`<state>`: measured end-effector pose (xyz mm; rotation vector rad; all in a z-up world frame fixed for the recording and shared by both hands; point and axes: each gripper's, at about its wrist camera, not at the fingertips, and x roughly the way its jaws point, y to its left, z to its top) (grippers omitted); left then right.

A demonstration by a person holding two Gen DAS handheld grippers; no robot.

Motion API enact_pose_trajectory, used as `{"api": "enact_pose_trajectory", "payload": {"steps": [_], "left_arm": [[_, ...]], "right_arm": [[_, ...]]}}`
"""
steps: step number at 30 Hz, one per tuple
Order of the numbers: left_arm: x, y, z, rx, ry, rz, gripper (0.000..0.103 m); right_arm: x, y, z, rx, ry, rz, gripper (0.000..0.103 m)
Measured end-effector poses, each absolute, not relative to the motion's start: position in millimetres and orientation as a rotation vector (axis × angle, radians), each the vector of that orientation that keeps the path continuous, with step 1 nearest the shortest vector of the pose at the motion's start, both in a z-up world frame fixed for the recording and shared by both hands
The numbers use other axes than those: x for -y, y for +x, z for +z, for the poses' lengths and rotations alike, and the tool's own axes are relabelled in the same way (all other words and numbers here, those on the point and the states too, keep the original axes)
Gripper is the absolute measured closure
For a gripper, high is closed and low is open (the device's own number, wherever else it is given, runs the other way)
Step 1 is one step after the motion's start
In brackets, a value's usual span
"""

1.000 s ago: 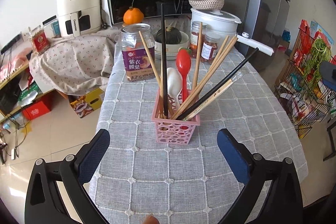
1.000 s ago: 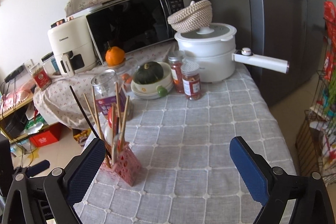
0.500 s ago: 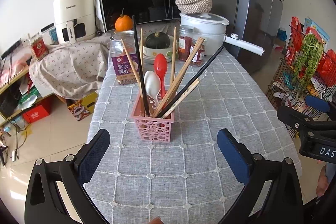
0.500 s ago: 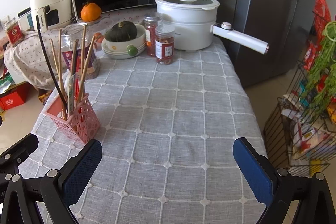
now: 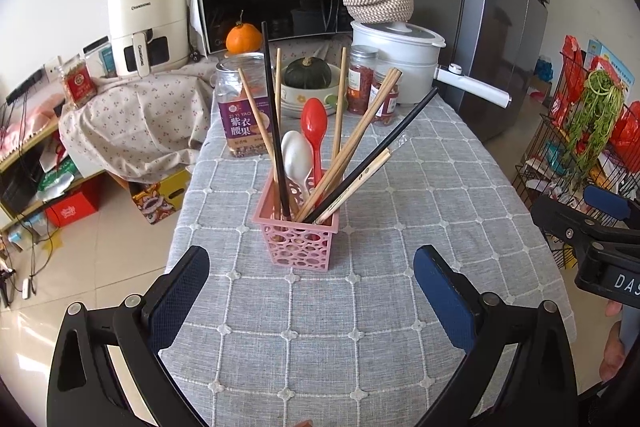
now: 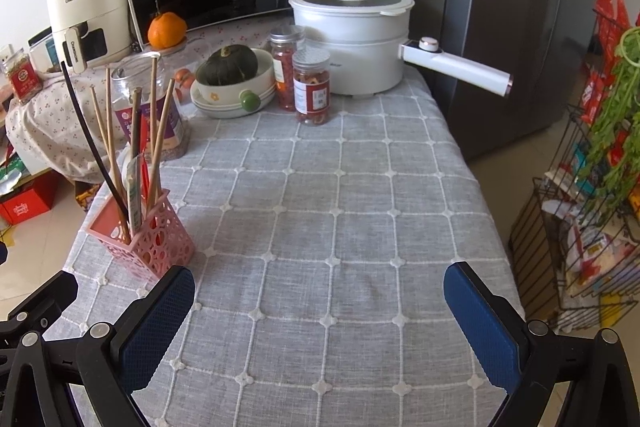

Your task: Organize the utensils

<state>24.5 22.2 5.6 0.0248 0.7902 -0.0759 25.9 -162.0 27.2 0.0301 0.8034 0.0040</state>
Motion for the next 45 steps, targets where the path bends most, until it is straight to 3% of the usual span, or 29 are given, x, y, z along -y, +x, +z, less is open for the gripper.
{"api": "enact_pose_trajectory", "payload": {"steps": [45], "left_arm": [[-18.2,23.3,7.5,-0.779,0.037,-0.083,0.0]], "right_arm": [[158.1,28.1,23.7,-0.819,0.05,0.007,0.001]]}}
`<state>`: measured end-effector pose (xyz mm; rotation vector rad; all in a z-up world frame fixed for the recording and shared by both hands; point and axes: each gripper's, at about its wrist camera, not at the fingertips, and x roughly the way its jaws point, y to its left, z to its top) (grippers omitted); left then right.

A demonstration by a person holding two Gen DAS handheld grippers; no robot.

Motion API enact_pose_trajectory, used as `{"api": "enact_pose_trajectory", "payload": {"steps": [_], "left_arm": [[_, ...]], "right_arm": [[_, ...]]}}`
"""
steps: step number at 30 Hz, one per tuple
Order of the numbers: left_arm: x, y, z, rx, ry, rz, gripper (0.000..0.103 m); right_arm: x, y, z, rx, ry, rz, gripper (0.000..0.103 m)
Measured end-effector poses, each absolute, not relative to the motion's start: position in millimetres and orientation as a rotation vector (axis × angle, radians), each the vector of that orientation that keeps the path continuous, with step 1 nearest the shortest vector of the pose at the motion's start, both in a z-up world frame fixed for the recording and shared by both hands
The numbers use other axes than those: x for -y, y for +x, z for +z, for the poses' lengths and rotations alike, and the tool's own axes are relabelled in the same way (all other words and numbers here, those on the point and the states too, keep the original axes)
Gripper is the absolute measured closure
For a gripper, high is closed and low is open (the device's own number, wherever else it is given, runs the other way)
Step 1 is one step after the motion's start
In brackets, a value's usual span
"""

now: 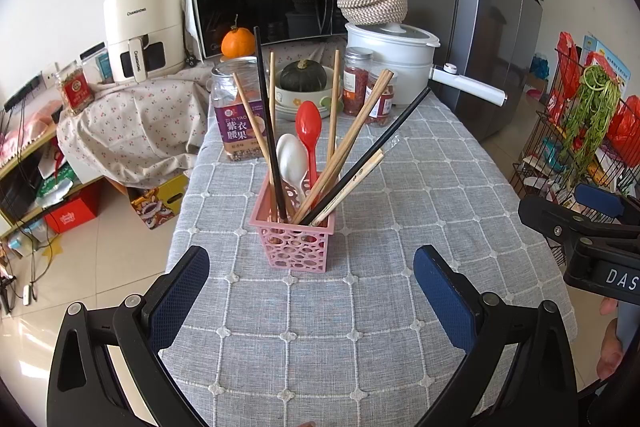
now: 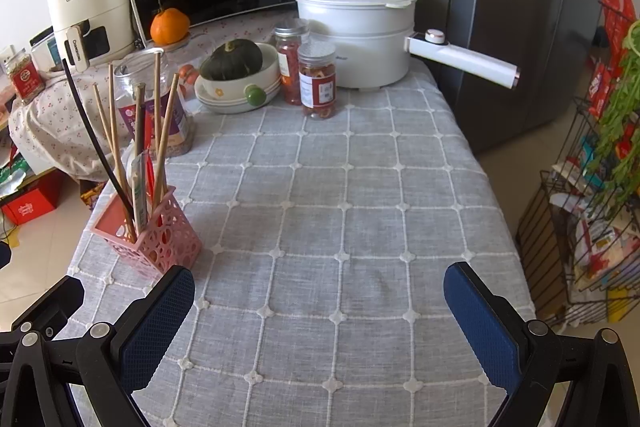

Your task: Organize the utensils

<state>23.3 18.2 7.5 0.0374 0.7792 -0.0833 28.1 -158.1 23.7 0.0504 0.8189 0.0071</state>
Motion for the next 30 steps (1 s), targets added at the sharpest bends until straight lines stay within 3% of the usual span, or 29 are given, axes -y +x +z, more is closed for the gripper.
{"api": "enact_pose_trajectory", "payload": {"steps": [30], "left_arm": [[-20.6,25.0,7.9,-0.768,0.044,-0.115,0.0]], "right_arm": [[157.5,28.0,19.1,-0.832,0.058,0.008,0.001]]}}
